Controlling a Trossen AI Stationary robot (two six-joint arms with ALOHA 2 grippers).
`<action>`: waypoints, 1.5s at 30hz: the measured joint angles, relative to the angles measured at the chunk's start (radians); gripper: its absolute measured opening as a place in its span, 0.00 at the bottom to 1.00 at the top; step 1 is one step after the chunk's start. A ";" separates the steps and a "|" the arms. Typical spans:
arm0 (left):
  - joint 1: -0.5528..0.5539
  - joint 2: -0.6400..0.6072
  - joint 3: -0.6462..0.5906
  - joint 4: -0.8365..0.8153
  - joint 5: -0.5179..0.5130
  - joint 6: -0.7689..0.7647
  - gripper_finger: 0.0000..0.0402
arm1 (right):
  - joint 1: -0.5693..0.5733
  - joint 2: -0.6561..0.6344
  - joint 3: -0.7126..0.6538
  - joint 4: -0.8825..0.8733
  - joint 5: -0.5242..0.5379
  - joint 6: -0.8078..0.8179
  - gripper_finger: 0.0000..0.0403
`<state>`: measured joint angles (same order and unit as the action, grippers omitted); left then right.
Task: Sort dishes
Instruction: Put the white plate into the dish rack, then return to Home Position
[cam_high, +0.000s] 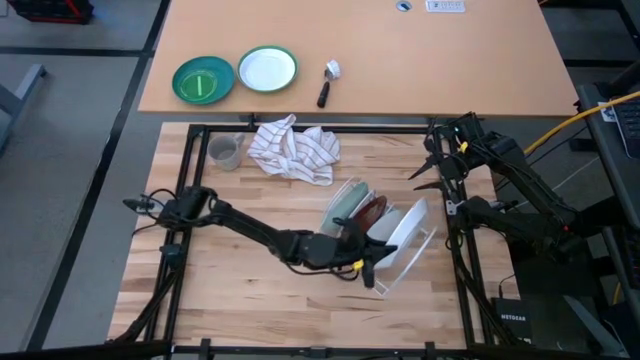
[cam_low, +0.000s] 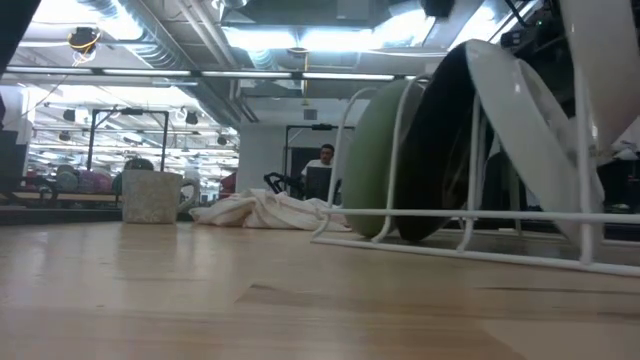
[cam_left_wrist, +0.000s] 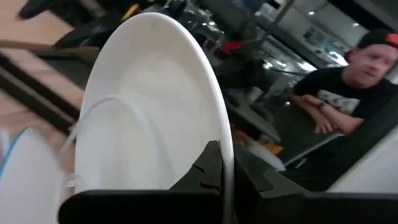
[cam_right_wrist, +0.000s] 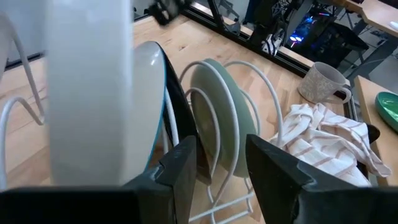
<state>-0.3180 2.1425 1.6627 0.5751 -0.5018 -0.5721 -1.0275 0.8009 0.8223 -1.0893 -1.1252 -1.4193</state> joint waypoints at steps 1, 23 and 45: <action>0.006 0.010 0.000 -0.003 0.001 -0.015 0.00 | 0.000 0.000 0.000 0.000 0.000 0.000 0.36; 0.019 0.050 -0.001 -0.225 0.030 -0.076 0.08 | 0.000 0.000 0.000 -0.003 0.000 0.000 0.36; 0.021 -0.026 -0.001 -0.237 0.046 0.172 0.35 | 0.000 -0.001 0.000 -0.005 0.000 0.025 0.36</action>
<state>-0.2966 2.1169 1.6619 0.3383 -0.4561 -0.4001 -1.0275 0.8001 0.8223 -1.0946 -1.1255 -1.3942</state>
